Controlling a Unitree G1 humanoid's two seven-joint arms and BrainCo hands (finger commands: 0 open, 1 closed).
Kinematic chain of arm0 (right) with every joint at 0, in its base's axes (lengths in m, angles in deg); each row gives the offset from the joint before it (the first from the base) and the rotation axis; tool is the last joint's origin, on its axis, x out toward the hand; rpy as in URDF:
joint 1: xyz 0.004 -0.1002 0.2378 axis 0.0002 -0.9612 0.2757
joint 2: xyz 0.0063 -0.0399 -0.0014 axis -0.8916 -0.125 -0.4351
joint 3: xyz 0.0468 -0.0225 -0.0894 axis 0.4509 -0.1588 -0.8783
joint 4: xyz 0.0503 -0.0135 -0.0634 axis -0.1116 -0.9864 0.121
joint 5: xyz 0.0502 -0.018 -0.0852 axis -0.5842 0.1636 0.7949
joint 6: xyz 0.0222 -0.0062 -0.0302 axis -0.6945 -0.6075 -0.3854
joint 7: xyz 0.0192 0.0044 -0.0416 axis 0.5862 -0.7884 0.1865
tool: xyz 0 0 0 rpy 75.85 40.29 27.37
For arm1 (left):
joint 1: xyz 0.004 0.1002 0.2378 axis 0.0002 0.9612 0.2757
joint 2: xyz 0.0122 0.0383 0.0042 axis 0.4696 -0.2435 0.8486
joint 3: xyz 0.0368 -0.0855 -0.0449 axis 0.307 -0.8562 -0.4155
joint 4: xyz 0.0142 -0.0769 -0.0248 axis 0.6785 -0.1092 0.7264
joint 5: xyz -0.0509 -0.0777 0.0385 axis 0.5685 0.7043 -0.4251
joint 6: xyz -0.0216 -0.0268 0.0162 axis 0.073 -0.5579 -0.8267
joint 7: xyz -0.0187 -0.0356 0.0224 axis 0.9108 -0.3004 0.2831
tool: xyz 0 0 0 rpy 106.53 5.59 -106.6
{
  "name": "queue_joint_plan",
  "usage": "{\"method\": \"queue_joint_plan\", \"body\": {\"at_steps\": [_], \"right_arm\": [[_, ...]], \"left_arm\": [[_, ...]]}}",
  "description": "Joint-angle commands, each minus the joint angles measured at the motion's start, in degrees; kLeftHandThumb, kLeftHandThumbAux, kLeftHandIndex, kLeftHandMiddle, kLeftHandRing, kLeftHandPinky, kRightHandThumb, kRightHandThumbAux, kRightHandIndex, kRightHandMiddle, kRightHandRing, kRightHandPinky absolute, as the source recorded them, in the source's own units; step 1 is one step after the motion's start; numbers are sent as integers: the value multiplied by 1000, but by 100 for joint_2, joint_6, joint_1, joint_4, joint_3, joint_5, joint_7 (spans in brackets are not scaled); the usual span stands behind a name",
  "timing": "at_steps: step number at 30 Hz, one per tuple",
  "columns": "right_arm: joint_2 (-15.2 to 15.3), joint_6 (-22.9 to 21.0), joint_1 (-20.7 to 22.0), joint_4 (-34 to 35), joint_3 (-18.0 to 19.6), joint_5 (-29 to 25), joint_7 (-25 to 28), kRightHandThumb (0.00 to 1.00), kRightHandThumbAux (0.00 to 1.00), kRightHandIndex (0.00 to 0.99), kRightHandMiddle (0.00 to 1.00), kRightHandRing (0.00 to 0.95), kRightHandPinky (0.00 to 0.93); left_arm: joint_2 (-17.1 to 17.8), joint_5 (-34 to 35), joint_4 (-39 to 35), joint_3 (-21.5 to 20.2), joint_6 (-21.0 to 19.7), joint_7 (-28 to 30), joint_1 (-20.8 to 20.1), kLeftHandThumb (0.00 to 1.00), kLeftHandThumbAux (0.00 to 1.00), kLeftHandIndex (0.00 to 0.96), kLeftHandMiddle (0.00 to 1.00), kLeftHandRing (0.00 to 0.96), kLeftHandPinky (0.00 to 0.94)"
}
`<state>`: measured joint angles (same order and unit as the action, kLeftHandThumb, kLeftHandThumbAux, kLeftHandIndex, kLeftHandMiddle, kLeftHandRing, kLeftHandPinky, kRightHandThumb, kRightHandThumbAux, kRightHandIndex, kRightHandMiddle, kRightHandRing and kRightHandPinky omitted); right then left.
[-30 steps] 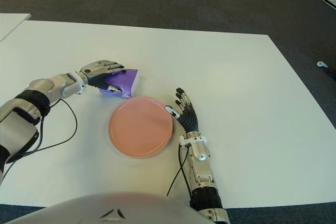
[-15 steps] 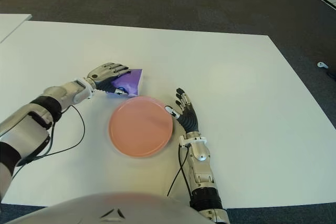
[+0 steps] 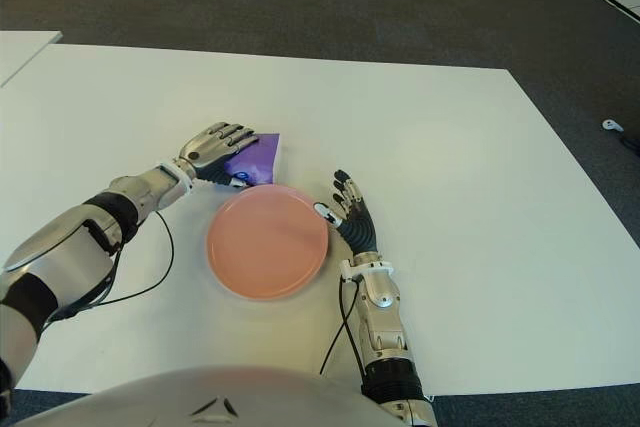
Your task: Put the tissue paper into the plate.
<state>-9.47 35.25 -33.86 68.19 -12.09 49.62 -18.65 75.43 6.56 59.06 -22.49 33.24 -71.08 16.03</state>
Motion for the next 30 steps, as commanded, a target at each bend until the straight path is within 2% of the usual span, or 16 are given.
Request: {"method": "queue_joint_plan", "body": {"at_steps": [1, 16, 21, 30], "right_arm": [[46, -626, -421, -311, -8, 6, 13, 83, 588, 0, 0, 0, 0], [36, -609, -414, -302, -13, -11, 10, 88, 585, 0, 0, 0, 0], [44, -612, -407, -307, -18, -4, 15, 85, 584, 0, 0, 0, 0], [55, -661, -411, -248, -29, -1, 32, 81, 572, 0, 0, 0, 0]], "left_arm": [[-103, -547, 323, 520, -44, 273, 612, 238, 275, 0, 0, 0, 0], [-100, -647, 415, 939, -403, 114, 577, 226, 281, 0, 0, 0, 0], [-73, -571, 430, 966, -410, 89, 584, 203, 292, 0, 0, 0, 0], [14, -542, 433, 950, -360, 150, 543, 233, 291, 0, 0, 0, 0]]}}
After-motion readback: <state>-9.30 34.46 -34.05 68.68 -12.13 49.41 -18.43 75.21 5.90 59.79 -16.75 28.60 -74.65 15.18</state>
